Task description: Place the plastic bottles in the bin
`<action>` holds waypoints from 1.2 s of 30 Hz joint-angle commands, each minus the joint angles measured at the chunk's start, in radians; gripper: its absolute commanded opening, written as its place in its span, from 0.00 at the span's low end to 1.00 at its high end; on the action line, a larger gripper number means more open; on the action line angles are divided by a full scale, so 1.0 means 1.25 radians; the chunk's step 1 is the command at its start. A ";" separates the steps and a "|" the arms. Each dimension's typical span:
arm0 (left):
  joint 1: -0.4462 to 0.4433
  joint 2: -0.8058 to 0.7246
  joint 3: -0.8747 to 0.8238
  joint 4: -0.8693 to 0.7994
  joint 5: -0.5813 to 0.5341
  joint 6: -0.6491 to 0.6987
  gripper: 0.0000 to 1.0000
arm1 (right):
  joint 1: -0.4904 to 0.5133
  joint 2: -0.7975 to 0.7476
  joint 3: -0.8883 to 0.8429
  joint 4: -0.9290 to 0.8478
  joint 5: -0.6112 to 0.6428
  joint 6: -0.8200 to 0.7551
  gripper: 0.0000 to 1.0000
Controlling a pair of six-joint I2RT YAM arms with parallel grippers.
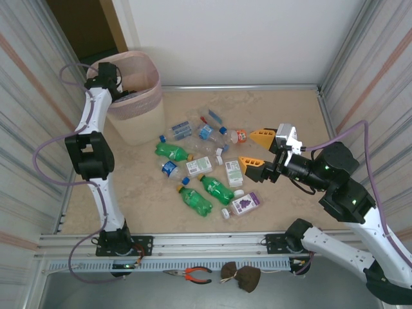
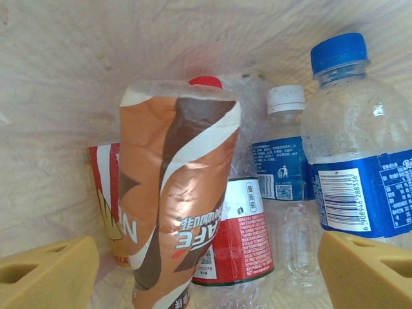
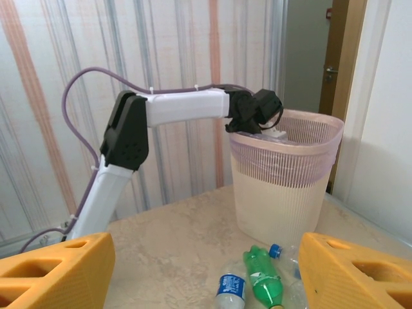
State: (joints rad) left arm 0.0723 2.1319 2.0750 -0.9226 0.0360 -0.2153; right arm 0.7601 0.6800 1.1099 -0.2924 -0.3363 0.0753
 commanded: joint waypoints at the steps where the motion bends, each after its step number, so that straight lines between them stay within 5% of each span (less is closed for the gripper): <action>1: 0.000 0.022 -0.009 -0.001 -0.015 -0.003 0.91 | 0.006 -0.008 0.000 0.011 0.007 0.019 0.74; 21: 0.000 -0.256 -0.043 0.129 0.154 0.002 0.89 | 0.006 -0.009 -0.007 -0.031 0.042 0.025 0.74; 36: 0.000 -0.579 -0.331 0.300 0.421 0.068 0.85 | 0.008 0.058 -0.007 -0.113 0.044 0.074 0.74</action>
State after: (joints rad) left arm 0.0727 1.4773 1.7161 -0.5972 0.4553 -0.1787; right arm 0.7601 0.7467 1.1023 -0.3901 -0.2867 0.1287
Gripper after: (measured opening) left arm 0.852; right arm 0.740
